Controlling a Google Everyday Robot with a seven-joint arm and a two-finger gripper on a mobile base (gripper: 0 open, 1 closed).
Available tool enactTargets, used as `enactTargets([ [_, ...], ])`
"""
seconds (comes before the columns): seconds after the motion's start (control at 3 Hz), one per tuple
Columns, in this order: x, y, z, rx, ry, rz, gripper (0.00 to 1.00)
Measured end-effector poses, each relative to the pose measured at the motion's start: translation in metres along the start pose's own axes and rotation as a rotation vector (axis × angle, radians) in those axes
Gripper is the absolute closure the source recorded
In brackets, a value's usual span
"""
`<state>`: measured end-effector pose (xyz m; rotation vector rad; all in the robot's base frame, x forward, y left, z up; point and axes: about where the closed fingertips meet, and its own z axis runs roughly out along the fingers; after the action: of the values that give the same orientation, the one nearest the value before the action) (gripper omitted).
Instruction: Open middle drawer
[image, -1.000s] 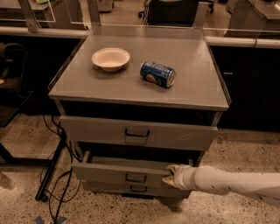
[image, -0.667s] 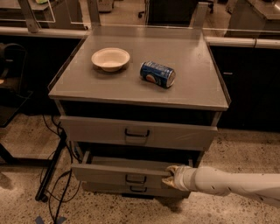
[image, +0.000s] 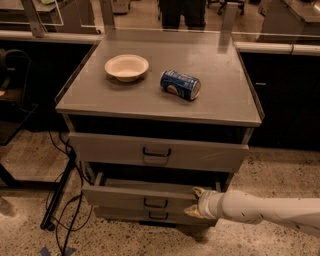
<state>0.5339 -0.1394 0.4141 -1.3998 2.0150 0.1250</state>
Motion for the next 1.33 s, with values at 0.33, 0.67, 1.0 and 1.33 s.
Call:
enactTargets([
  [0.33,0.000,0.000,0.000,0.000,0.000,0.000,0.17],
  [0.67,0.006,0.005,-0.004,-0.003,0.007,0.003,0.40],
  [1.0,0.019,0.019,-0.017,-0.009,0.022,0.002,0.71],
  [1.33,0.016,0.018,-0.022,-0.009,0.022,0.002,0.95],
])
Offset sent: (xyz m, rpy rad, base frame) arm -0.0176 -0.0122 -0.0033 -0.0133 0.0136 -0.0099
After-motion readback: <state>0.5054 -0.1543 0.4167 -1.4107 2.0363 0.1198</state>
